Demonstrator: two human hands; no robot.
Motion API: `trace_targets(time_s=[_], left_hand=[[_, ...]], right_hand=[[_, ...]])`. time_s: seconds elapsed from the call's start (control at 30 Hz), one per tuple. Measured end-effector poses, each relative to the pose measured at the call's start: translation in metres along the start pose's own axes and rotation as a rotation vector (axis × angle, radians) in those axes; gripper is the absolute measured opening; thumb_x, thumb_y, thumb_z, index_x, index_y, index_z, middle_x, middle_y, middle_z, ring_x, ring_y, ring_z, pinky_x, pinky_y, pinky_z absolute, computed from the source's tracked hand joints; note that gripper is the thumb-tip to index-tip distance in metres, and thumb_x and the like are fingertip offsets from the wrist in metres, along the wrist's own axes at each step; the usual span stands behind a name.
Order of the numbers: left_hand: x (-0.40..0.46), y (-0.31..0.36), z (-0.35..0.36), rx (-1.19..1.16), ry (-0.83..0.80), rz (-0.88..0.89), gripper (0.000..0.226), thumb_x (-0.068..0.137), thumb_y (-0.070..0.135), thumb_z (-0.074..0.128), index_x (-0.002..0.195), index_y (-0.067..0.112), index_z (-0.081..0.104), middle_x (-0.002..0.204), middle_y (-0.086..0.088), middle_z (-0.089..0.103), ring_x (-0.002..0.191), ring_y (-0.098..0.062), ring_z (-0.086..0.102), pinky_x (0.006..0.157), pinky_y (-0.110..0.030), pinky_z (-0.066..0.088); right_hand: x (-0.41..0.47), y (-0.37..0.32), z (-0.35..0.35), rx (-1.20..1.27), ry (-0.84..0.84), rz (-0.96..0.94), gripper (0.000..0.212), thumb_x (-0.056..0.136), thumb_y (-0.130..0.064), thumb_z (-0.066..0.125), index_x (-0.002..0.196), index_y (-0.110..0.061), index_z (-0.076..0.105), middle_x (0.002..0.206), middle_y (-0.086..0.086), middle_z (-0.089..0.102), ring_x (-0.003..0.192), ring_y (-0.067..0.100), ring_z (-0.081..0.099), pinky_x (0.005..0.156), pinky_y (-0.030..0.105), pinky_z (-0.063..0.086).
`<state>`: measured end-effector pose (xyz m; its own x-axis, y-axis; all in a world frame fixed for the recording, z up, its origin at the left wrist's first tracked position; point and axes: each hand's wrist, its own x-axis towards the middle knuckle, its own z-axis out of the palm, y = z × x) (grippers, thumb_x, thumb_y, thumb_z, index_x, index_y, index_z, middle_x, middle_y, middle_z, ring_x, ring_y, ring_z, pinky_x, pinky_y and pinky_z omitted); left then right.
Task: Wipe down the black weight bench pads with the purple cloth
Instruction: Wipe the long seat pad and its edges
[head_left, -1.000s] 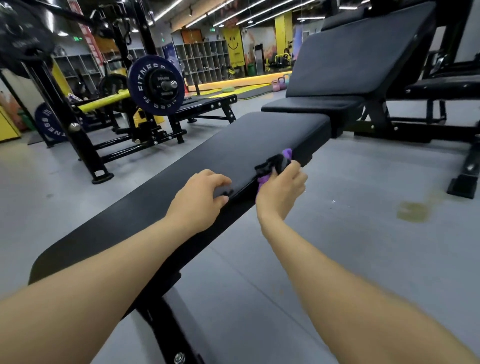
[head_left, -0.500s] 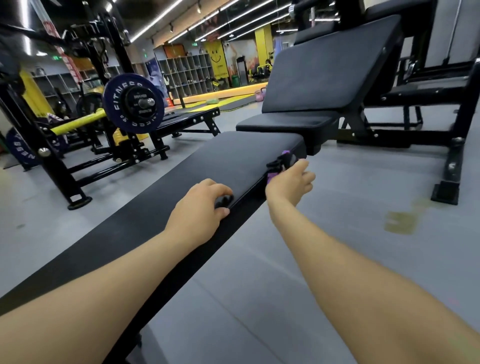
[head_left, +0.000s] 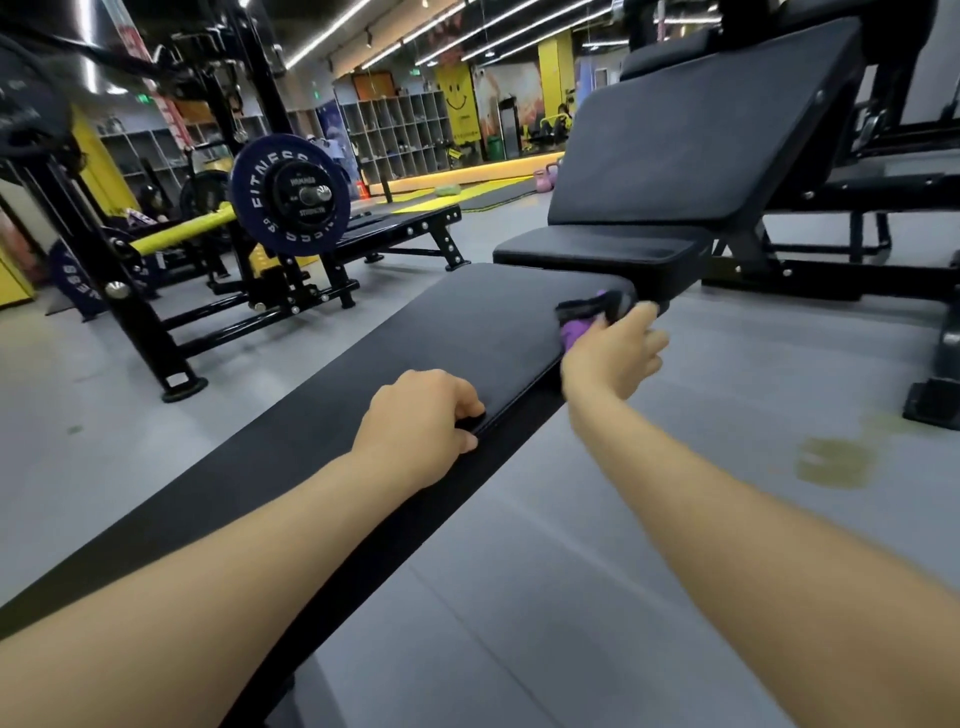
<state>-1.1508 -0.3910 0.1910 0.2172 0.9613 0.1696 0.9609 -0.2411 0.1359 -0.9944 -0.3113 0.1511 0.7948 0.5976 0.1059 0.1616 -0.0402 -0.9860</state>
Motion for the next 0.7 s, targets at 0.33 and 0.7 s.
trace_targets(time_s=[0.33,0.7], left_hand=[[0.001,-0.007,0.007,-0.093,0.037,0.001,0.029,0.081,0.021,0.071,0.109,0.028,0.066,0.108,0.009,0.066,0.104,-0.013,0.059,0.08,-0.022,0.039],[-0.007,-0.004,0.015,-0.086,0.087,-0.004,0.032,0.087,0.018,0.063,0.118,0.026,0.062,0.116,0.001,0.064,0.111,-0.027,0.055,0.086,-0.031,0.041]], right_hand=[[0.046,0.0,-0.012,0.056,-0.154,0.166,0.05,0.093,-0.022,0.039,0.14,-0.013,0.027,0.144,0.016,0.032,0.117,0.036,0.042,0.096,0.041,0.036],[-0.084,0.021,-0.022,-0.197,-0.388,0.034,0.029,0.094,-0.023,0.04,0.118,-0.008,0.034,0.127,0.014,0.04,0.11,0.04,0.047,0.075,0.039,0.037]])
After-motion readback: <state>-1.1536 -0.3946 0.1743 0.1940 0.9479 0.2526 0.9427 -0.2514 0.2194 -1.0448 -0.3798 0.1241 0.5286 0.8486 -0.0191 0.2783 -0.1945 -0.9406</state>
